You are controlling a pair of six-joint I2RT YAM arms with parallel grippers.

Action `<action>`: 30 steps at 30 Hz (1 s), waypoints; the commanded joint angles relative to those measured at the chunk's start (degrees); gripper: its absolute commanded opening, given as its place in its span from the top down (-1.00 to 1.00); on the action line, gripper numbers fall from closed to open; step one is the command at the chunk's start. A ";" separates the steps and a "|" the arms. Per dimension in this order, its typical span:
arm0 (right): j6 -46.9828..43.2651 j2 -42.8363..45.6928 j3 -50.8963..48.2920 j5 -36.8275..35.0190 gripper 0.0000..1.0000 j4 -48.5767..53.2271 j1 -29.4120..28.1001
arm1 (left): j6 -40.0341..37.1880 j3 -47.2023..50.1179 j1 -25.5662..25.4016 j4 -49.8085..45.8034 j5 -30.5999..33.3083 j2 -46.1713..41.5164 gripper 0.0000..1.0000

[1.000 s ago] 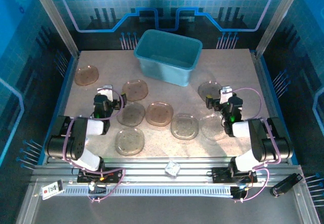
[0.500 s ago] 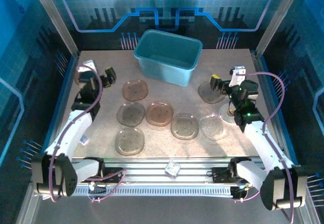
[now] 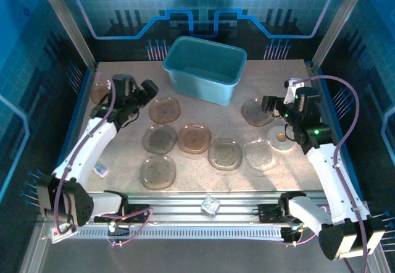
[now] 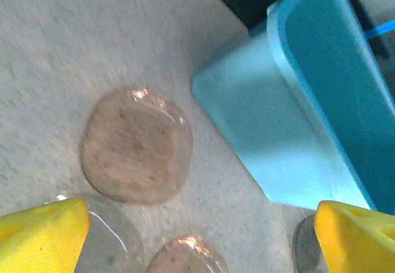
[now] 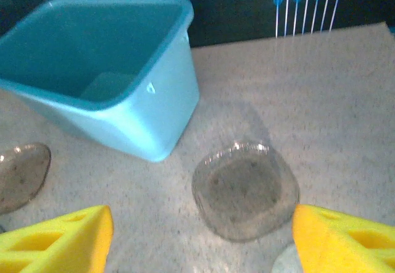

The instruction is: Place the plates into the plastic bin on the countertop

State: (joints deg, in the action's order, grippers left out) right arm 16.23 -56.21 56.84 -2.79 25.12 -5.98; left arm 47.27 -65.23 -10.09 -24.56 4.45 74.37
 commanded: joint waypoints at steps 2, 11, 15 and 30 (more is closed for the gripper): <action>1.96 0.10 -0.76 1.82 -0.53 5.11 -0.87 | 7.53 -7.26 -4.53 -2.40 0.20 6.56 -0.89; 1.72 -2.95 -1.45 6.43 -0.49 2.67 -1.32 | 14.14 -20.85 -10.17 -3.01 1.79 22.75 -0.91; 1.44 -4.82 -1.47 8.28 -0.48 1.94 -1.49 | 13.75 -28.02 -12.41 -3.65 3.25 29.14 -0.91; -1.13 -8.68 0.98 11.84 -0.45 2.98 -1.71 | 13.88 -51.43 -15.57 -11.98 4.75 49.37 -0.75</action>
State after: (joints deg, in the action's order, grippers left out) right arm 16.43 -64.49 56.16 7.68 27.49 -7.11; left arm 61.25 -113.16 -24.93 -32.88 7.92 121.86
